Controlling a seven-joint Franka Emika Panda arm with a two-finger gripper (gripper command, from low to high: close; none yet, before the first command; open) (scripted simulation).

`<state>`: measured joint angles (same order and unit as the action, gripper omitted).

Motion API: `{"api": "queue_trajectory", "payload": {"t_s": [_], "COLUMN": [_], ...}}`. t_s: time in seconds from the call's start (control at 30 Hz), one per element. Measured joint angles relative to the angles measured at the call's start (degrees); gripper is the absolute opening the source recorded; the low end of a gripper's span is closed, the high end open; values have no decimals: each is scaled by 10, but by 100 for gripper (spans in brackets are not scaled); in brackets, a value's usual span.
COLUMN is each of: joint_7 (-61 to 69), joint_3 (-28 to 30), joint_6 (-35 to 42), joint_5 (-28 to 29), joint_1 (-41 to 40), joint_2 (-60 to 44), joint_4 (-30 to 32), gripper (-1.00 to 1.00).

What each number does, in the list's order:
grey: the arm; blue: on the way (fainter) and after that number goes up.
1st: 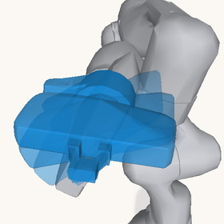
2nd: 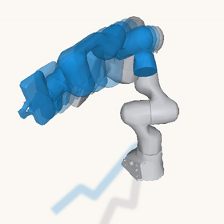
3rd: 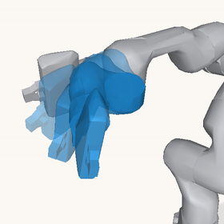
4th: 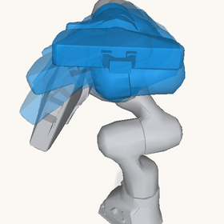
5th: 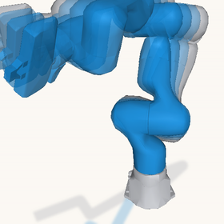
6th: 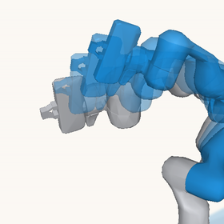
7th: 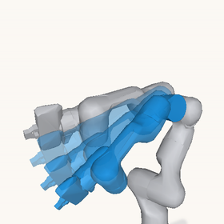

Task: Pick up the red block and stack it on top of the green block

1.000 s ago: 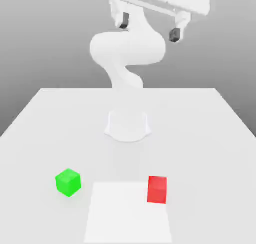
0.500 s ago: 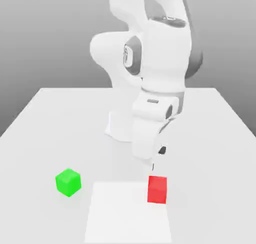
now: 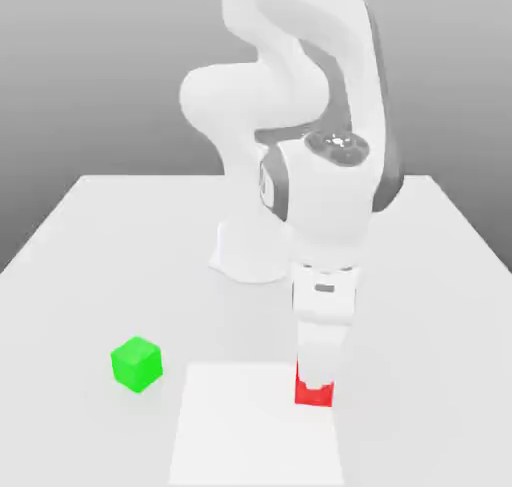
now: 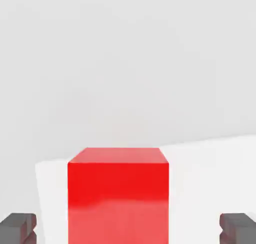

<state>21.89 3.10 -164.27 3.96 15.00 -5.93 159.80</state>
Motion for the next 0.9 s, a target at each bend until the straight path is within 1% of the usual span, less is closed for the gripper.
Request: {"api": "queue_trajectory", "payload": {"t_s": [0.23,0.4,0.43,0.67,0.9], "joint_7": [6,23,25,24,2], "joint_3": [-5,-27,-30,-30,-7], "joint_6": [-45,-86,-91,-89,-37], "joint_5": [-9,-27,-29,-29,-3], "joint_1": [-4,-24,-26,-27,-7], "joint_2": [-43,-73,-76,-75,-37], "joint_4": [-2,1,2,1,-2], "gripper": [0,0,-100,-100,-100]}}
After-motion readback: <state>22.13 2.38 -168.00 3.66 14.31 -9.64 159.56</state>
